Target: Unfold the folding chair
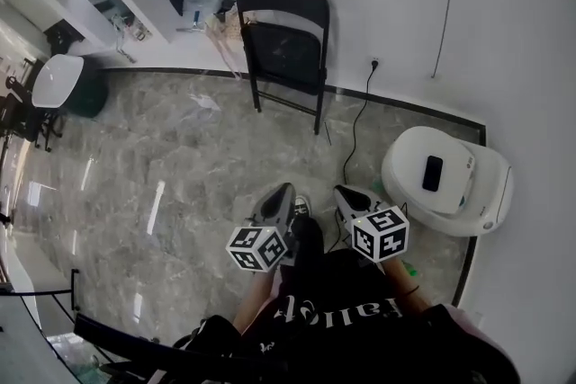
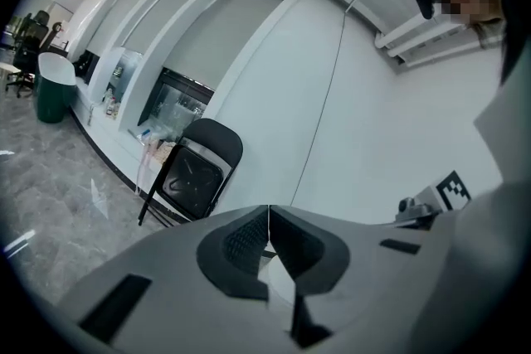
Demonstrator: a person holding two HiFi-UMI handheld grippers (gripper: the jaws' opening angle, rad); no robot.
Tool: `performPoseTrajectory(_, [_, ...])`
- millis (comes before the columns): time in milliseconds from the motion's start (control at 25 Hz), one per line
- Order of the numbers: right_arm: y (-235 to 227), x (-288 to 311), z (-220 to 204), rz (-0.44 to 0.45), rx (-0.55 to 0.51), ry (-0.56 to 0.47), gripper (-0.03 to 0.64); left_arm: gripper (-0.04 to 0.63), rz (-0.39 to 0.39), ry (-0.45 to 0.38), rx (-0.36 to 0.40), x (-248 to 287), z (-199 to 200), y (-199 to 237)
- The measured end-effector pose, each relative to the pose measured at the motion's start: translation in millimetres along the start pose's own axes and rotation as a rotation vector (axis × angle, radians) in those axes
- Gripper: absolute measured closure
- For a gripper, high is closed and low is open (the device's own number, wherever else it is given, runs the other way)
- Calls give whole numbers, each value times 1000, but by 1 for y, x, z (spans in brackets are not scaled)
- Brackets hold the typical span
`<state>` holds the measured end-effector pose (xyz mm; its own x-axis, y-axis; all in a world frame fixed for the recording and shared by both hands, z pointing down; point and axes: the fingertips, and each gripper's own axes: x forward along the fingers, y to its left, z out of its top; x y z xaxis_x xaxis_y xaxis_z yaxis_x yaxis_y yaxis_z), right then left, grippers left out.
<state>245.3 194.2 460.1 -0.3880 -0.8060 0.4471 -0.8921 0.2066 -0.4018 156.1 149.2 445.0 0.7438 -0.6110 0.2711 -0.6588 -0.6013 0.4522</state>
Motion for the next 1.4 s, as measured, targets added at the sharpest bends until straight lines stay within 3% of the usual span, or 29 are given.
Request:
performPoseTrajectory(320, [3, 107, 78, -37, 2, -19, 598, 591, -43, -16, 44, 54, 92, 87])
performPoseTrajectory(560, [3, 161, 120, -90, 11, -52, 598, 591, -72, -25, 47, 82, 137, 141])
performPoseTrajectory(1000, [-34, 194, 159, -174, 63, -69, 598, 591, -125, 18, 0, 132, 147, 172])
performPoseTrajectory(1200, [-55, 220, 177, -155, 52, -51, 598, 591, -79, 22, 51, 159, 161, 189])
performPoseTrajectory(1400, [-89, 253, 205, -125, 44, -39, 598, 591, -30, 4, 15, 195, 178, 207])
